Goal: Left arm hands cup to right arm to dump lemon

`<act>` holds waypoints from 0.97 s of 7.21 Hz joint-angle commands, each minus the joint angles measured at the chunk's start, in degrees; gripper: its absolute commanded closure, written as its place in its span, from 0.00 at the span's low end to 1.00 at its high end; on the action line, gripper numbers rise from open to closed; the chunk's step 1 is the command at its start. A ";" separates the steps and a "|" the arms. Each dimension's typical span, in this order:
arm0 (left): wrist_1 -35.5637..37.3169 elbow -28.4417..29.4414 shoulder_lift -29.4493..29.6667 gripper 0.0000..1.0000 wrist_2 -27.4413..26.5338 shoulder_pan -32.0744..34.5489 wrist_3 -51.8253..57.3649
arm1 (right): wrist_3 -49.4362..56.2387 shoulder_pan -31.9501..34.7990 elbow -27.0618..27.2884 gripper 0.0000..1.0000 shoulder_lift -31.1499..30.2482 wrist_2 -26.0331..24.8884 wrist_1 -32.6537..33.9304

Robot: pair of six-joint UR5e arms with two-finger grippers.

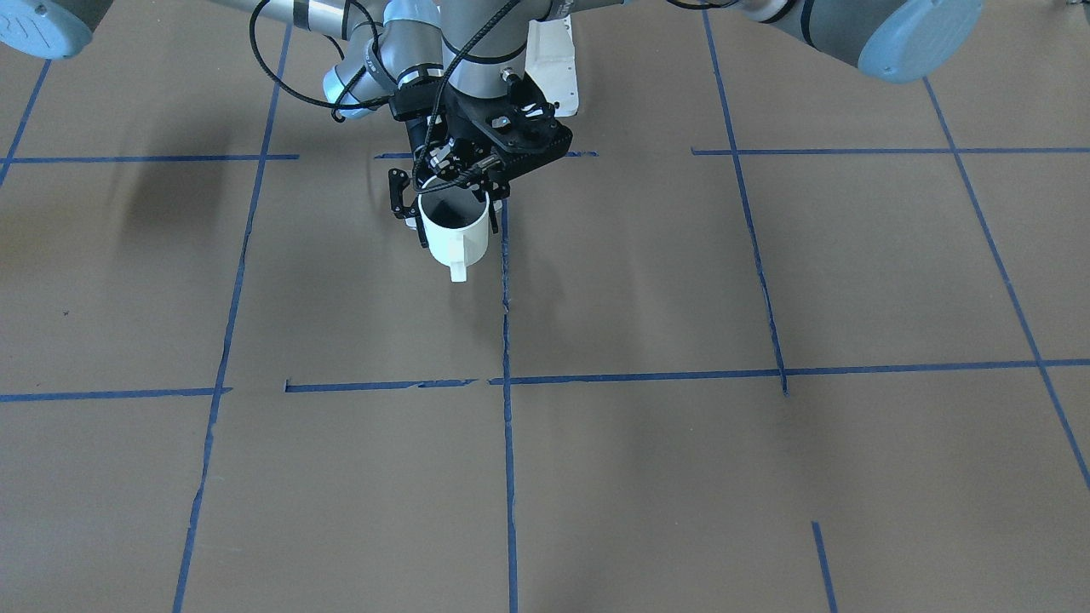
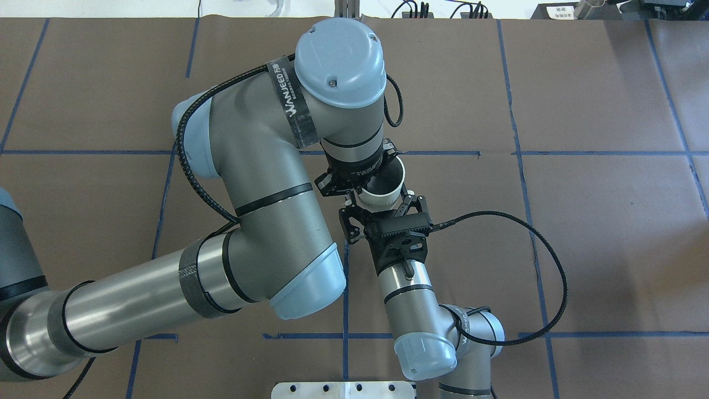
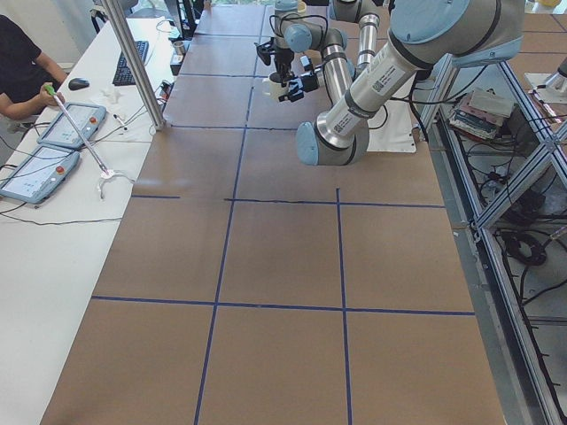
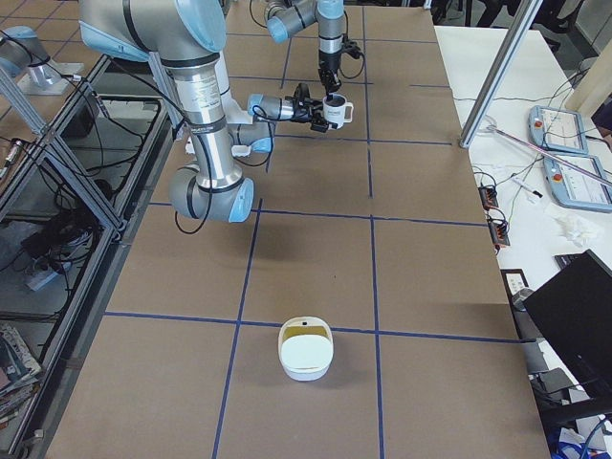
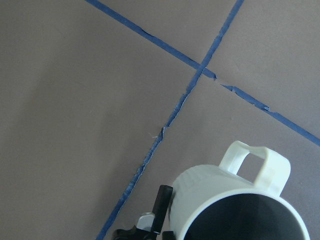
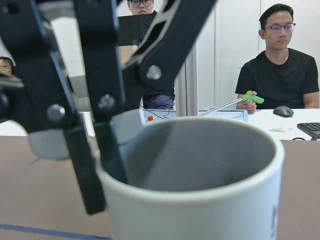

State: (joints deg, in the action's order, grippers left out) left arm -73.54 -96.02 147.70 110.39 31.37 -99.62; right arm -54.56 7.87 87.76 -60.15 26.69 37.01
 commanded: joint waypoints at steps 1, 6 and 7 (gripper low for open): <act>0.23 -2.05 -0.05 1.00 0.09 0.01 -0.13 | 0.07 -0.13 -1.70 0.00 -0.32 0.03 -0.10; 3.31 -15.21 -7.21 1.00 0.35 3.42 1.52 | 0.42 1.35 -1.72 0.00 -0.15 5.54 -3.76; 3.31 -20.91 -12.65 1.00 0.36 4.83 6.32 | 0.07 2.32 -0.76 0.00 -0.84 5.83 -4.05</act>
State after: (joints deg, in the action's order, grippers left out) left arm -70.25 -110.85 140.89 110.67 34.41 -97.33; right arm -54.34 9.07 85.98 -60.51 31.01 34.20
